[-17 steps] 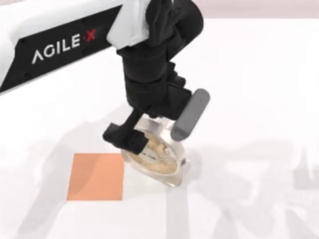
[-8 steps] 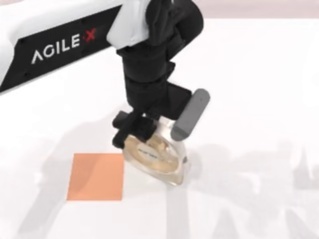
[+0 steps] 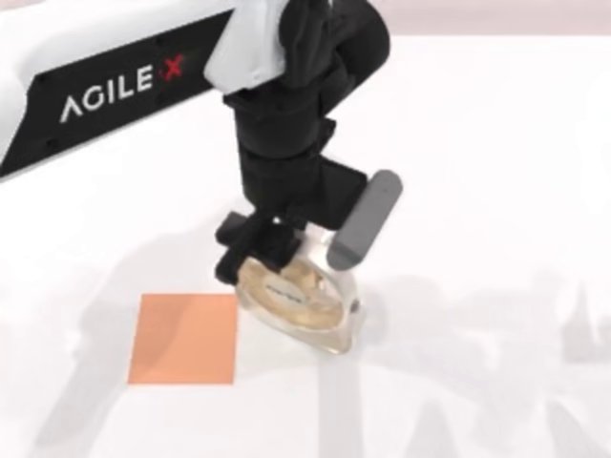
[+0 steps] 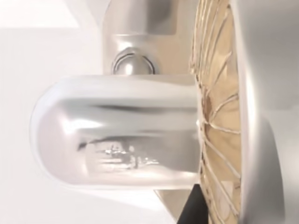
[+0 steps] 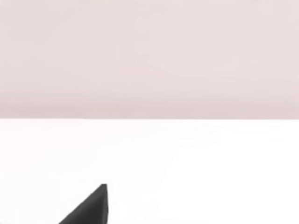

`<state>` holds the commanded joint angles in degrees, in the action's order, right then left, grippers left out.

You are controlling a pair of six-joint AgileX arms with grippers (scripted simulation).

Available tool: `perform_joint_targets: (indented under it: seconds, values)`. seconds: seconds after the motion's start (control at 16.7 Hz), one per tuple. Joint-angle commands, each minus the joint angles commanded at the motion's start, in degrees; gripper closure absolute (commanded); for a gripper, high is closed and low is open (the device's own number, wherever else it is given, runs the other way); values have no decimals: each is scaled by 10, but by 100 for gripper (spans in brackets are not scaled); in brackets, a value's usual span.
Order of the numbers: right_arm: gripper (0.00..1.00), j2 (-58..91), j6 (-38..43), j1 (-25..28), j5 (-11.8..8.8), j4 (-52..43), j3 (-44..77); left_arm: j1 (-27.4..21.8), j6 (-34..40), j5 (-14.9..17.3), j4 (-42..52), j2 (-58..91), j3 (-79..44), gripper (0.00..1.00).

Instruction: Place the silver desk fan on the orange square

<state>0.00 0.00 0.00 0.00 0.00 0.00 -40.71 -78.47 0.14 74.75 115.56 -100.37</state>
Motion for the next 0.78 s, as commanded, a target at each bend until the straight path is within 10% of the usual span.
perform_joint_targets:
  seconds: [0.78]
  values:
    - [0,0,0,0,0,0,0,11,0,0,118,10,-128,100]
